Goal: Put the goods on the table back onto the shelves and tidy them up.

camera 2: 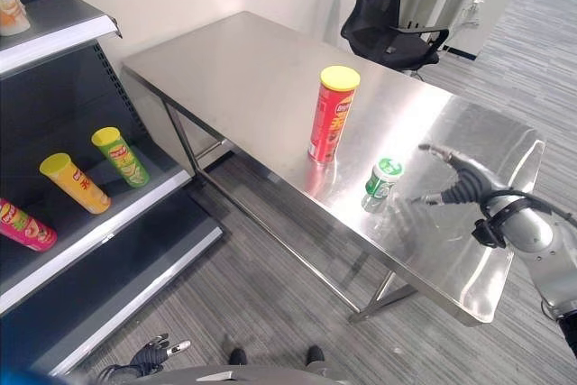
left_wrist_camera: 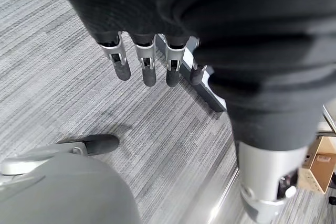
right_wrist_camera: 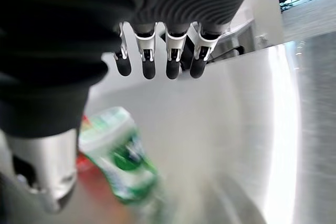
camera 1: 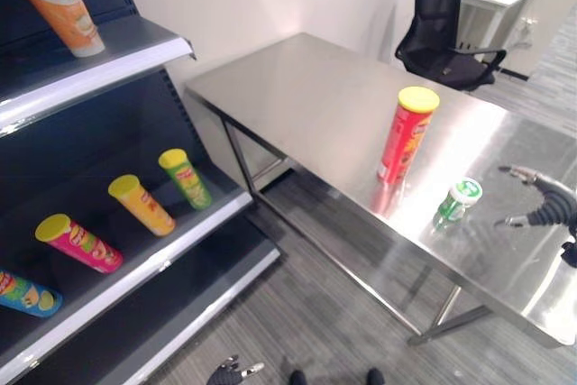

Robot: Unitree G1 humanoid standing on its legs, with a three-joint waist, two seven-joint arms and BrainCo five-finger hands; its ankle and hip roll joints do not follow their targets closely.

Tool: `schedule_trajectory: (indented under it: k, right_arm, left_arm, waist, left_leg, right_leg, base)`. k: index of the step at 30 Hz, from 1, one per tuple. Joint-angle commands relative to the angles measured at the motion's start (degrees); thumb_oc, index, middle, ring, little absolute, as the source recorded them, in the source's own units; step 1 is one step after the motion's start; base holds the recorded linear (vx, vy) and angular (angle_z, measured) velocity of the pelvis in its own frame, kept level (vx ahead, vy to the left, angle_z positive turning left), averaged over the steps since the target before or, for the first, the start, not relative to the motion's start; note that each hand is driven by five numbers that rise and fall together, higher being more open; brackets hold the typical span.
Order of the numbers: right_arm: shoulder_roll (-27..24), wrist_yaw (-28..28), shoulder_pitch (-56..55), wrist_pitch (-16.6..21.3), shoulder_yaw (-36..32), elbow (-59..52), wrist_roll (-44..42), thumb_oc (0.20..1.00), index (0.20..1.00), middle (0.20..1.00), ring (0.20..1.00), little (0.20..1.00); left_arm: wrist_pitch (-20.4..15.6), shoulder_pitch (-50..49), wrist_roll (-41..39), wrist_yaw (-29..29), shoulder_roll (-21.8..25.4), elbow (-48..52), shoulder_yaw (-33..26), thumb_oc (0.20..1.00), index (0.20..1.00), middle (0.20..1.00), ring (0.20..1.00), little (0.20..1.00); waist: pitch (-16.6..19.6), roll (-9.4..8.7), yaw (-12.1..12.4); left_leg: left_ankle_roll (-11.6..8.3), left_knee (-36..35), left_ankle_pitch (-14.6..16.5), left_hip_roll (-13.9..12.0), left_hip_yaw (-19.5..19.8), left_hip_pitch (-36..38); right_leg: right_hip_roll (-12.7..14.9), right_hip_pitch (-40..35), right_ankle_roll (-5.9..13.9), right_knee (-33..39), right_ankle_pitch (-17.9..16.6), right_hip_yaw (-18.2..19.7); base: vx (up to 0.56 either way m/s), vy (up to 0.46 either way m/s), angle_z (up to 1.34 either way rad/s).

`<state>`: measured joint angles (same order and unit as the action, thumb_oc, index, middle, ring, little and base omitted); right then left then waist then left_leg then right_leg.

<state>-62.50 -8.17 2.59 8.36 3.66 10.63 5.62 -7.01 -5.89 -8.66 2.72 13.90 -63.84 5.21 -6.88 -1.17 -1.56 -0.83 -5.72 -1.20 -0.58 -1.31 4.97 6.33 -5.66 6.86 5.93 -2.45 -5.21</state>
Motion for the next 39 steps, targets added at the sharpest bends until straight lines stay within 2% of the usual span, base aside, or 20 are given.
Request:
schedule_trajectory:
  k: [1, 6, 11, 39]
  right_arm:
    - [0.8, 7.1, 8.4, 0.3, 3.5, 3.3, 6.9, 1.0, 1.0, 1.0, 1.0, 1.0]
    - [4.9, 11.8, 13.3, -1.3, 7.5, 8.9, 12.5, 1.0, 1.0, 1.0, 1.0, 1.0]
    - [7.9, 14.7, 15.4, -2.6, 8.5, 10.7, 15.2, 1.0, 1.0, 1.0, 1.0, 1.0]
    - [14.6, 15.7, 18.0, -3.8, 10.8, 13.5, 12.5, 1.0, 1.0, 1.0, 1.0, 1.0]
  left_arm:
    - [-1.3, 4.5, 0.3, -1.4, 2.2, -2.8, 2.7, 1.0, 1.0, 1.0, 1.0, 1.0]
    - [-1.1, 4.9, 1.5, -2.5, 2.2, -2.9, 4.2, 1.0, 1.0, 1.0, 1.0, 1.0]
    - [-1.1, 4.9, 1.4, -3.4, 2.1, -2.7, 4.3, 1.0, 1.0, 1.0, 1.0, 1.0]
    - [-0.5, 3.5, 1.0, -4.0, 2.3, -2.5, 3.8, 1.0, 1.0, 1.0, 1.0, 1.0]
  waist:
    - [0.4, -1.21, 1.9]
    - [0.5, -1.02, 2.5]
    - [0.5, -0.78, 3.0]
    - [0.5, -0.29, 4.9]
  left_leg:
    - [-4.26, 0.7, 4.0, -2.9, -1.6, 0.4]
    - [-4.08, 0.7, 4.0, -2.8, -1.2, 0.4]
    - [-3.96, 0.7, 4.0, -2.6, -0.6, 0.3]
    - [-3.97, 0.7, 3.8, -2.2, 0.7, -0.1]
  right_leg:
    - [5.2, -1.0, 4.18, -0.9, -0.4, -4.2]
    - [5.2, -1.3, 3.98, -0.9, 0.0, -4.5]
    - [5.3, -1.6, 3.86, -0.9, 0.1, -4.8]
    - [5.5, -2.1, 3.66, -0.9, 0.5, -6.7]
  base:
    - [0.0, 0.0, 0.0]
    - [0.0, -0.004, 0.03]
    - [0.0, -0.004, 0.03]
    - [0.0, -0.002, 0.01]
